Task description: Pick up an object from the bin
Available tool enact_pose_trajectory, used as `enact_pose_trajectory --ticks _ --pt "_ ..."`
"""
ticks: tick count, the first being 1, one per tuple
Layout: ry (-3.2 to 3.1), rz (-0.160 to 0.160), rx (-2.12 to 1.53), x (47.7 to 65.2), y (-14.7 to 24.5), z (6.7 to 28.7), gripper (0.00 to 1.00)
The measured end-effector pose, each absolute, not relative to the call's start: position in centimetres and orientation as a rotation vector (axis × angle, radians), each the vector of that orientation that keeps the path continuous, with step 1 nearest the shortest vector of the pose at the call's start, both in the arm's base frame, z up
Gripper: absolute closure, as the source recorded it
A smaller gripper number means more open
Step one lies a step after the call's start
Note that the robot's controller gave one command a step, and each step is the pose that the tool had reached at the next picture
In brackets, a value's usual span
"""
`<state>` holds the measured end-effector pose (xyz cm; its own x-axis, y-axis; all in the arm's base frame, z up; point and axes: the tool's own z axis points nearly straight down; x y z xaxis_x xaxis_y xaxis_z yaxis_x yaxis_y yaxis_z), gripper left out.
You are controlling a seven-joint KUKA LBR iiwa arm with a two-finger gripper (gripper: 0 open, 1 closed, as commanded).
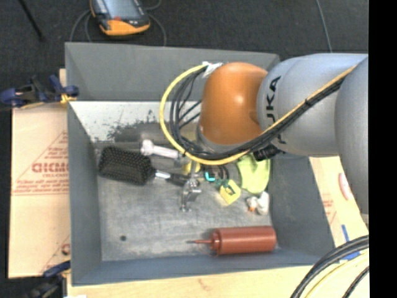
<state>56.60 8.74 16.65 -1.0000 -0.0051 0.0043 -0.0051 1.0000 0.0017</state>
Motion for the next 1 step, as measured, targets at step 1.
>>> enact_pose_trajectory --ticks 1 --pt "-3.145 -0.004 0.005 56.78 8.72 17.05 0.00"
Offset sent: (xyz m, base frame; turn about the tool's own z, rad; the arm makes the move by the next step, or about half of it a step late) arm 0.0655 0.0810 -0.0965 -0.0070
